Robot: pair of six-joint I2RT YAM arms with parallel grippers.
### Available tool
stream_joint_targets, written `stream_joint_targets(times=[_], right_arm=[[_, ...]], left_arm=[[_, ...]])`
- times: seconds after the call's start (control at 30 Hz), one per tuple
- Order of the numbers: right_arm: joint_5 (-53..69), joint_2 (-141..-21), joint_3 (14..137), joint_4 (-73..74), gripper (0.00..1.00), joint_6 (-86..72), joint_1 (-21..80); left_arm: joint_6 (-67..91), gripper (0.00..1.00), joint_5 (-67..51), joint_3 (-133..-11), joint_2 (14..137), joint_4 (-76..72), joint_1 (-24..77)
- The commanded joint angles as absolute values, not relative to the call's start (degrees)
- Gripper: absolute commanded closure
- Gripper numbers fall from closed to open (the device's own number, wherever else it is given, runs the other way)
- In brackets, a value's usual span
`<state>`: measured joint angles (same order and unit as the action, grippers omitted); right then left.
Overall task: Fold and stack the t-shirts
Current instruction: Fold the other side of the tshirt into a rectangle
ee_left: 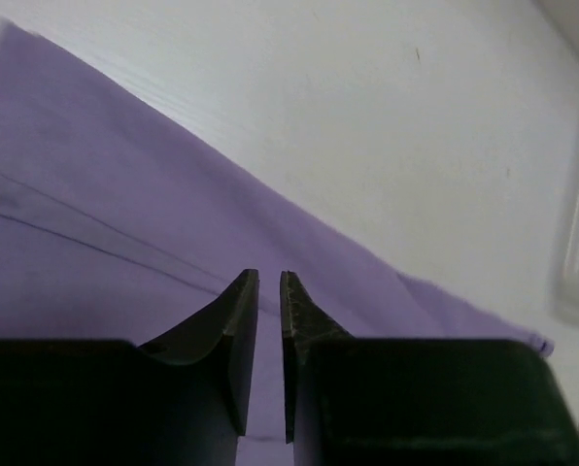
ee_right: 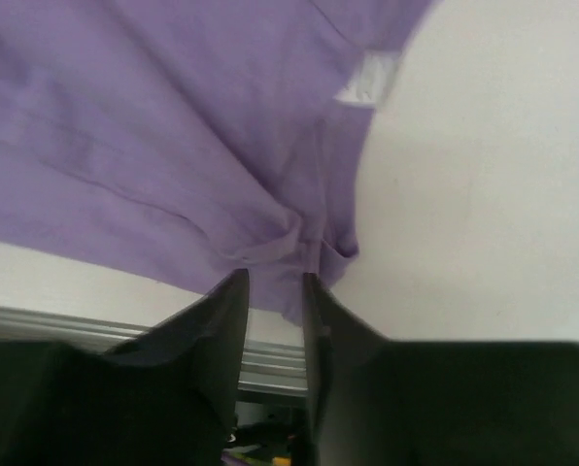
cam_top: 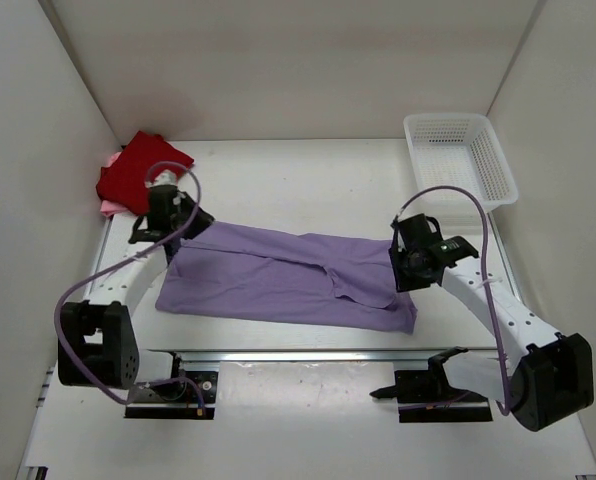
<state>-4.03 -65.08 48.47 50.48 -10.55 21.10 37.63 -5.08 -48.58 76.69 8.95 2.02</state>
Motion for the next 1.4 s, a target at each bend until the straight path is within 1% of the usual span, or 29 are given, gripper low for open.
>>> stream_joint_targets(times=[0.0,0.03,0.07,0.13,0.17,0.2,0.23,0.27,0.33,0.43,0.53,0.63,0.73,0.8,0.83,0.93,1.03,1.13,1.17,1.23,1.27,1.33,1.37], right_arm=[[-5.37,-62.41,55.36,46.78,0.85,-11.16,26.78],[-2.32,-62.05,55.63,43.36,0.95,-11.51,28.81],[-0.63,-62.22,54.68,38.72,1.0,-11.6,29.44],[9.19,-63.89,52.22,31.51,1.0,-13.52,31.98],[10.01,-65.64,50.47,26.77,1.0,-13.97,32.78],[9.15,-67.74,48.8,24.63,0.99,-15.28,34.78],[7.49,-68.98,48.34,21.39,0.91,-15.55,36.81],[6.86,-71.17,47.9,19.88,0.84,-15.56,37.78],[8.6,-74.26,47.29,17.33,0.81,-15.74,38.67],[9.84,-78.3,46.14,13.29,0.8,-16.0,39.29],[10.28,-81.9,46.05,13.35,0.79,-15.21,38.67],[7.83,-83.32,46.58,14.59,0.79,-14.42,38.67],[9.14,-84.81,46.85,15.99,0.76,-14.24,37.97],[7.92,-85.95,46.67,17.04,0.75,-13.89,38.14],[7.21,-85.96,46.76,17.22,0.75,-13.63,38.14],[6.59,-86.57,47.02,17.49,0.75,-13.97,38.5],[6.6,-87.01,47.02,17.84,0.75,-14.23,38.41],[4.57,-86.4,46.67,17.49,0.83,-13.8,39.11],[4.92,-86.14,46.58,17.58,0.89,-13.97,39.2],[4.66,-86.22,46.58,17.75,0.93,-14.15,38.41],[4.48,-86.22,46.5,18.01,0.94,-14.15,38.32],[3.69,-86.48,46.58,18.19,0.88,-13.89,38.06],[4.04,-87.01,46.67,18.8,0.91,-13.97,38.32]], left_arm=[[34.2,0.75,-1.51,-46.41,73.92,8.96,12.79],[33.75,0.76,-0.28,-46.41,74.53,9.14,16.75],[33.92,0.76,-1.39,-45.62,74.71,8.27,19.4],[34.71,0.78,-4.2,-43.95,74.27,6.95,21.7],[35.24,0.77,-5.18,-42.64,74.27,6.6,22.06],[35.33,0.77,-5.71,-40.97,73.57,5.46,22.93],[35.51,0.77,-6.67,-40.44,72.78,4.93,23.46],[35.33,0.77,-6.94,-39.21,72.43,4.92,23.64],[34.9,0.76,-7.56,-36.05,70.15,4.57,23.99],[35.68,0.76,-9.58,-32.7,67.16,2.73,22.77],[35.42,0.76,-9.32,-30.6,65.49,3.07,22.85],[35.68,0.76,-9.75,-29.8,65.04,2.64,23.55],[35.94,0.75,-11.07,-29.1,65.65,2.02,23.73],[36.3,0.75,-11.42,-28.83,66.18,1.23,23.29],[35.69,0.77,-11.34,-28.92,66.62,1.32,23.2],[35.95,0.75,-11.07,-29.35,66.88,1.06,23.2],[35.86,0.76,-11.25,-29.35,66.89,1.14,23.2],[36.12,0.75,-10.99,-29.8,66.54,1.49,23.29],[36.21,0.75,-10.99,-29.62,66.88,0.97,23.47],[36.04,0.76,-11.07,-29.53,66.88,1.06,23.55],[36.3,0.76,-11.16,-29.44,66.19,0.71,23.38],[36.04,0.76,-11.42,-29.44,66.27,0.71,23.38],[36.47,0.75,-11.69,-29.53,66.1,0.96,23.2]])
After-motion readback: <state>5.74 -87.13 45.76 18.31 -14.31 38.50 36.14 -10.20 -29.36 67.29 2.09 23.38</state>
